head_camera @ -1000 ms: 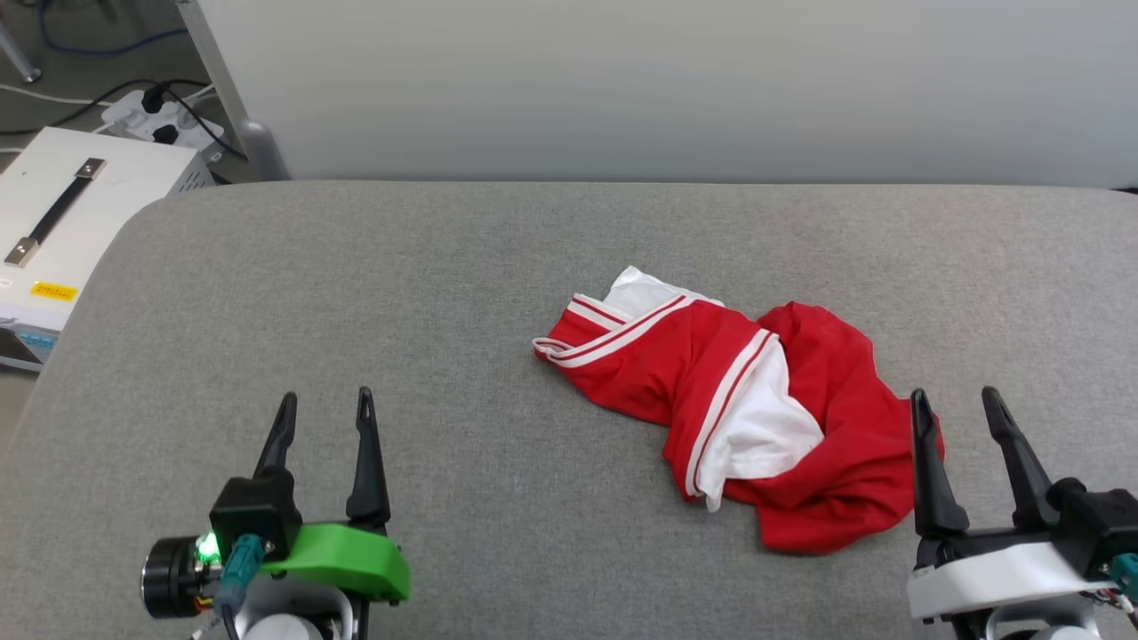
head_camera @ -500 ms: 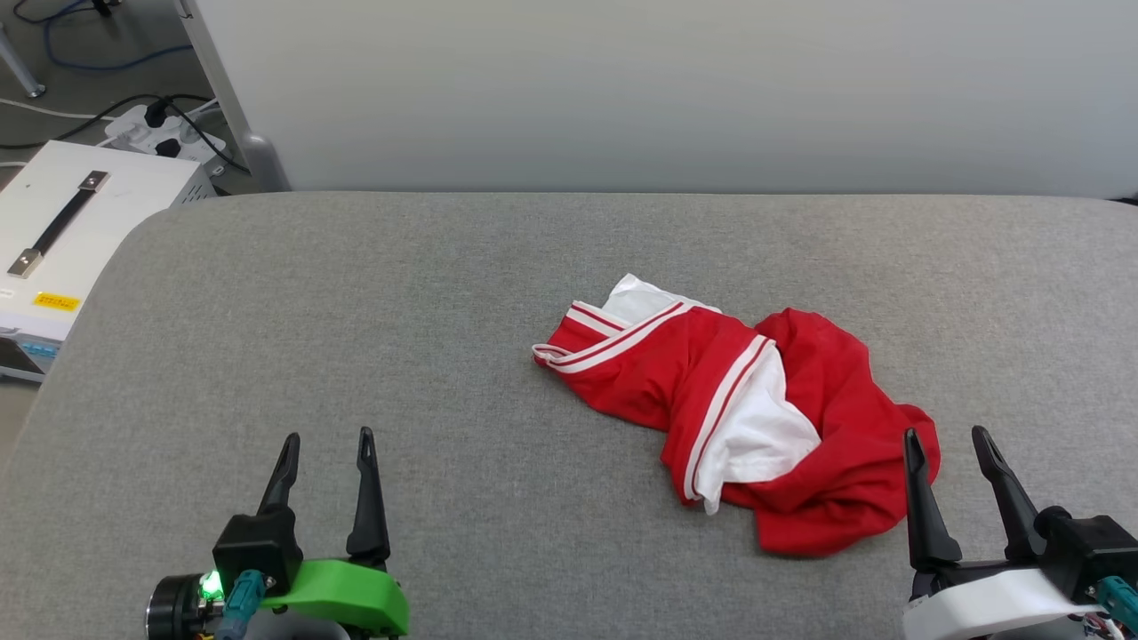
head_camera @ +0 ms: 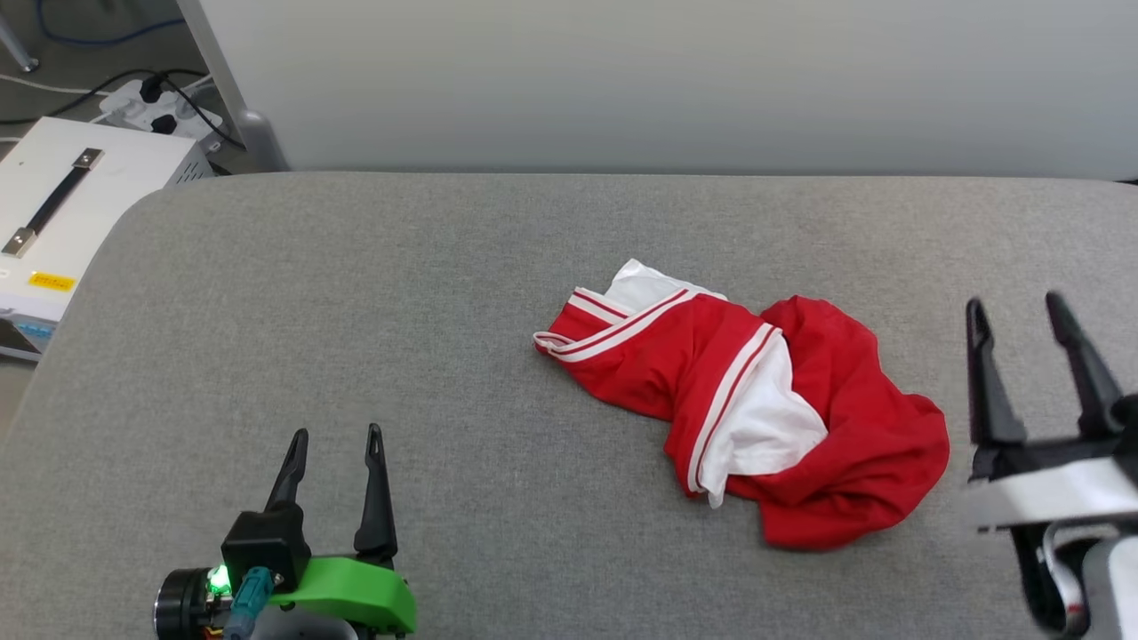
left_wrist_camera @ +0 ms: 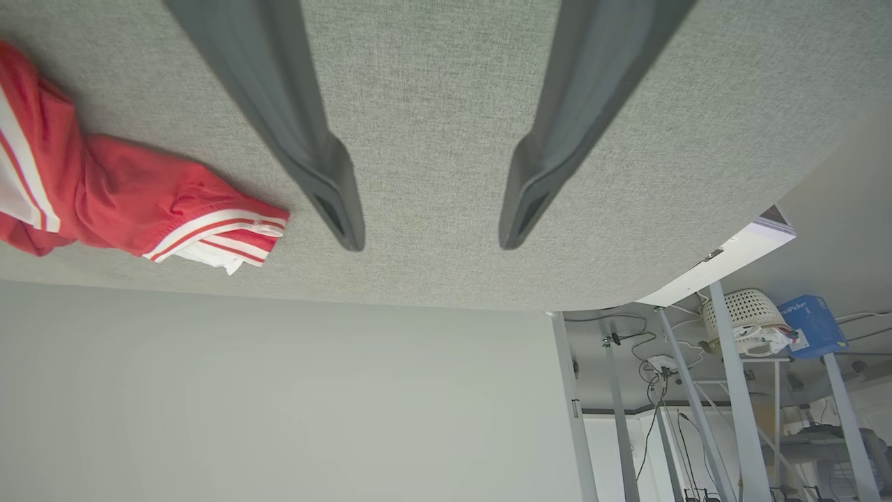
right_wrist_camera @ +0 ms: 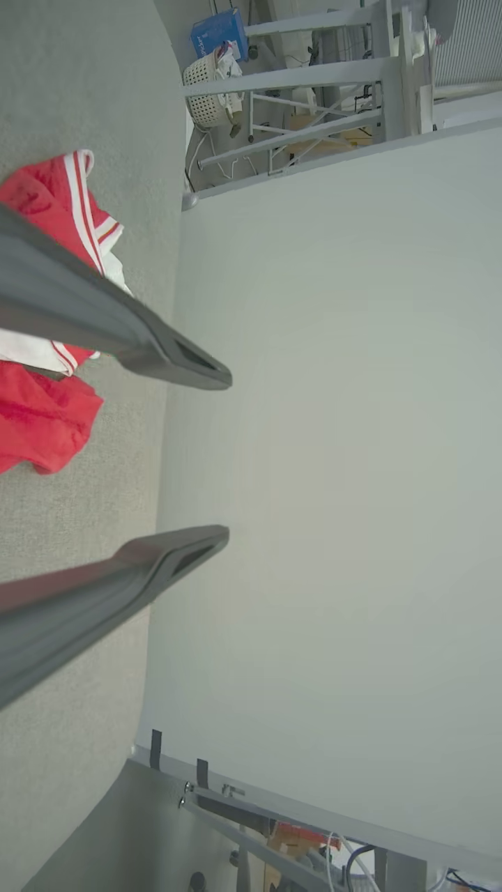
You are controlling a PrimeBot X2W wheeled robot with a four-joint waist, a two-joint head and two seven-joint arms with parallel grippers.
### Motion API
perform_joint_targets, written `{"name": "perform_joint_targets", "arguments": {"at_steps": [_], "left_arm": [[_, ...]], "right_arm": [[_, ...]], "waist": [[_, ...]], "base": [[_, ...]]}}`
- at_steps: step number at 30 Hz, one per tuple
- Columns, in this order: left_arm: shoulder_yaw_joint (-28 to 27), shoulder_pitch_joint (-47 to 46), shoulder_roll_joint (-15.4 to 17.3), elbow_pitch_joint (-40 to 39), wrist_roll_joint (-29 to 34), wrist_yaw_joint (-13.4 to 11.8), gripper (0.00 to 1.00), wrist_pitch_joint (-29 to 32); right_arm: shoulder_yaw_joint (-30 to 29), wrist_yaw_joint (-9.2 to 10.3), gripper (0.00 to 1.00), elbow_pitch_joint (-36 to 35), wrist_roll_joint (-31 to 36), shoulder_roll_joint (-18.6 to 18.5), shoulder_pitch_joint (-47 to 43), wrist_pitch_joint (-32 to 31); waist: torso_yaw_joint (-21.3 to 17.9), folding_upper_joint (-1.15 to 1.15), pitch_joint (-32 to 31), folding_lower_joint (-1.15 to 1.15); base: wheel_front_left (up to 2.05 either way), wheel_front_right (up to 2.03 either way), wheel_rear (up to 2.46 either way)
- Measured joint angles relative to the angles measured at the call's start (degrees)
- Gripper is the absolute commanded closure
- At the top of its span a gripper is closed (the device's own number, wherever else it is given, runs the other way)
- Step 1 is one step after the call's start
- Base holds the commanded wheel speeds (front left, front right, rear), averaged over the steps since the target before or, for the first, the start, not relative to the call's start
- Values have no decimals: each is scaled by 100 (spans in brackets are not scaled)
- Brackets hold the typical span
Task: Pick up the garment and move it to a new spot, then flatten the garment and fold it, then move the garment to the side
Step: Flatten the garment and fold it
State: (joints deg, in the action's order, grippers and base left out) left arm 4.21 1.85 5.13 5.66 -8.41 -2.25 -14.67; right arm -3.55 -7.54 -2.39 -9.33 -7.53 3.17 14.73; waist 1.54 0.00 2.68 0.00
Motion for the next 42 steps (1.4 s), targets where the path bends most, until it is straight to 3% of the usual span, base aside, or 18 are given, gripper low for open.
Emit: {"name": "perform_joint_targets", "arguments": {"at_steps": [5, 8, 12, 18, 21, 25, 32, 35, 36, 37, 38, 42], "left_arm": [[-37, -133, -70, -8, 66, 58, 0, 0], [-82, -229, -115, -27, 126, 76, 0, 0], [-137, -322, -135, -63, 172, 100, 0, 0], [-160, -544, -169, -98, 196, 108, 0, 0], [-148, -672, -182, -116, 196, 109, 0, 0], [-109, -817, -191, -142, 194, 108, 0, 0], [-18, -972, -199, -113, 134, 96, 0, 0], [1, -971, -199, -80, 133, 63, 0, 0], [-2, -968, -199, -66, 133, 47, 0, 0], [-12, -964, -199, -58, 133, 45, 0, 0], [-21, -957, -200, -52, 134, 44, 0, 0], [-98, -929, -201, -11, 138, 48, 0, 0]], "right_arm": [[444, 0, 0, 416, -179, -856, 1004, 15], [1254, 0, 0, 1110, -595, -1611, 1645, -163], [2342, 0, 0, 1470, -1572, -2403, 2508, -1411], [3660, 0, 0, 1571, -3349, -3348, 3361, -4128], [4046, 0, 0, 1585, -3841, -3568, 3544, -5100], [4412, 0, 0, 1767, -4188, -3620, 3693, -5764], [4976, 9, 0, 2443, -4237, -3428, 3710, -5717], [5137, 9, 0, 2517, -4290, -3437, 3699, -5381], [5186, 9, 68, 2524, -4289, -3441, 3700, -5258], [5230, 9, 90, 2512, -4287, -3449, 3707, -5045], [5250, 9, 100, 2506, -4292, -3444, 3716, -4807], [5185, 4, 100, 2396, -4510, -3427, 3688, -4061]], "waist": [[28, 0, 228, 0], [53, 0, 382, 0], [75, 0, 564, 0], [113, 0, 873, 0], [152, 0, 1034, 0], [226, 0, 1261, 0], [401, 0, 1587, 0], [467, 0, 1621, 0], [470, 0, 1611, 0], [470, 0, 1594, 0], [466, 0, 1570, 0], [418, 0, 1404, 0]], "base": [[0, 0, 0], [0, 0, 0], [0, 0, 0], [0, 0, 0], [0, 0, 0], [0, 0, 0], [0, 0, 0], [0, 0, 0], [0, 0, 0], [0, 0, 0], [0, 0, 0], [0, 0, 0]]}}
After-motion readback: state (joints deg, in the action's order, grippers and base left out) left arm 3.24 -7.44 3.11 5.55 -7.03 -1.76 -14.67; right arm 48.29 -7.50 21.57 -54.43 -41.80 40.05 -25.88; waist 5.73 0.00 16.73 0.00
